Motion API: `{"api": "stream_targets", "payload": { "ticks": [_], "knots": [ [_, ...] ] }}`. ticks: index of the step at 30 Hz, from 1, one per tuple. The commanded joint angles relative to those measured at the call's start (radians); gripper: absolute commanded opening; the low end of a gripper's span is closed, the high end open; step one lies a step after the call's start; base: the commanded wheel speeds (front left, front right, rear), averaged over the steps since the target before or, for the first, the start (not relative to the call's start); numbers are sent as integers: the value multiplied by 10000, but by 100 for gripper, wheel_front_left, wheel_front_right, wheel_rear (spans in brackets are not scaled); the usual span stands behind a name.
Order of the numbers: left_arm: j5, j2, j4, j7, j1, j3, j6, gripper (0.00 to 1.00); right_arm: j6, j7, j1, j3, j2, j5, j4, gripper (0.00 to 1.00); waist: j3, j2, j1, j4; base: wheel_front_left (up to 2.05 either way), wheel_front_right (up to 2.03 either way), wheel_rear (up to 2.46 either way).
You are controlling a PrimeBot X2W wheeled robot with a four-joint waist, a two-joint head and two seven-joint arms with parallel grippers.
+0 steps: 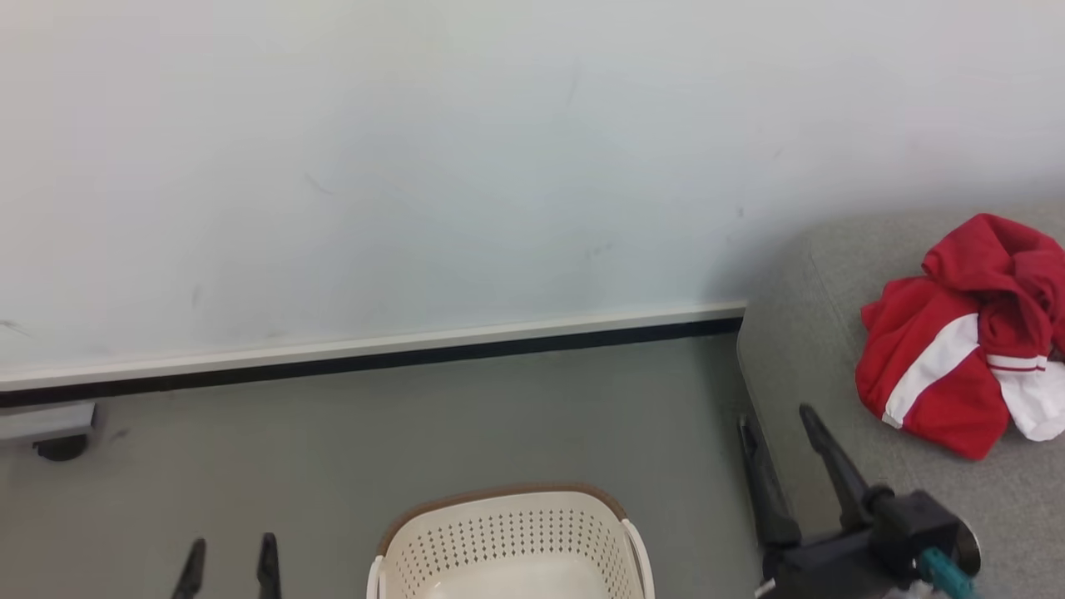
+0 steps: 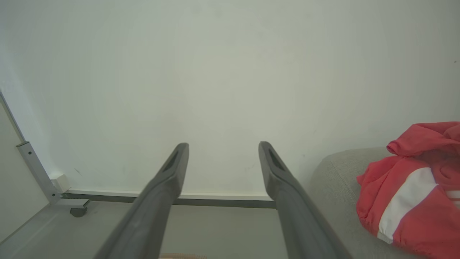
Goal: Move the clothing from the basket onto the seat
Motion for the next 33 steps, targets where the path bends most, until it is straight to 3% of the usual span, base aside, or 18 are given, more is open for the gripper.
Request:
{"api": "stream_targets", "payload": {
  "ticks": [1, 15, 27, 33],
  "knots": [
    [251, -198, 132, -41, 350, 57, -232, 100, 1, -9, 401, 14, 96, -135, -221, 100, -227, 1, 2, 113, 0, 0, 0],
    [1307, -1212, 585, -42, 1033, 822, -1034, 100, 1, -9, 1405, 67, 237, -449, -534, 100, -489, 1, 2, -300, 0, 0, 0],
    [1600, -1636, 836, -42, 1048, 1535, -1765, 100, 1, -9, 1487, 33, 333, -477, -384, 100, -576, 1, 2, -450, 0, 0, 0],
    [1707, -1760, 875, -42, 1096, 1699, -1924, 100, 1, -9, 1497, 18, 264, -497, -385, 100, -573, 1, 2, -493, 0, 0, 0]
  ]
}}
